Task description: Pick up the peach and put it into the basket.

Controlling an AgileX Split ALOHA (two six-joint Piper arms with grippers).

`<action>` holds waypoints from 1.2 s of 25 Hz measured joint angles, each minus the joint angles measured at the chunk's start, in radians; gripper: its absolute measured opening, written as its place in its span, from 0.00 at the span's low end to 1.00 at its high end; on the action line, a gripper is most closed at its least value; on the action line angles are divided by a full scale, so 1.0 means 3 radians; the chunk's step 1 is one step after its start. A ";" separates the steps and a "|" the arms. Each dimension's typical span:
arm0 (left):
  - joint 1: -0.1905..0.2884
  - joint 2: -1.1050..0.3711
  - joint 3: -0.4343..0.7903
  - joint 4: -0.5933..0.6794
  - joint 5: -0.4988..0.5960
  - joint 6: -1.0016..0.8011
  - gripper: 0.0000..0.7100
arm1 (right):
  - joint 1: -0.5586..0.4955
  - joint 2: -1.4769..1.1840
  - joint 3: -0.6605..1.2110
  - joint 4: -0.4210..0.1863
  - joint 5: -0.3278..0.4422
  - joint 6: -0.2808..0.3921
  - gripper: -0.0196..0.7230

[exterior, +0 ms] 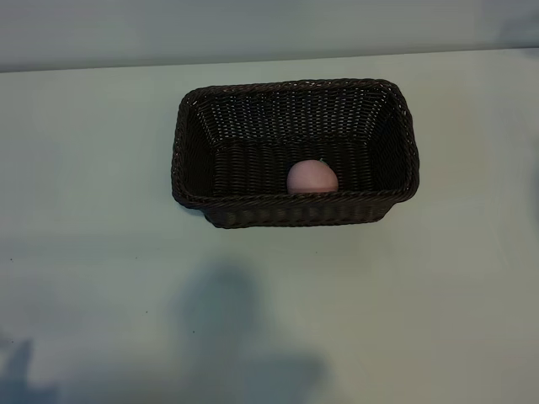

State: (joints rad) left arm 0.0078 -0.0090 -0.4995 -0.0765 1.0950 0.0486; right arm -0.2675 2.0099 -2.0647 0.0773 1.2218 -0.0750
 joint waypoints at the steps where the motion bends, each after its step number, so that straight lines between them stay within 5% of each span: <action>1: 0.0000 0.0000 0.0000 0.0000 0.0000 0.0000 0.76 | 0.0000 -0.0049 0.0000 0.0026 0.0000 0.0000 0.66; 9: 0.0000 0.0000 0.0000 0.0000 0.0000 0.0000 0.76 | 0.0000 -0.0670 0.0063 0.0229 0.0002 -0.0027 0.66; 30: 0.0000 0.0000 0.0000 0.0000 0.0000 -0.0007 0.76 | 0.0102 -0.3802 0.1655 0.0228 0.0016 -0.0035 0.66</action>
State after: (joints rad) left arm 0.0078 -0.0090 -0.4995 -0.0765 1.0950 0.0465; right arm -0.2369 0.8692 -1.5681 0.1458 1.2266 -0.0854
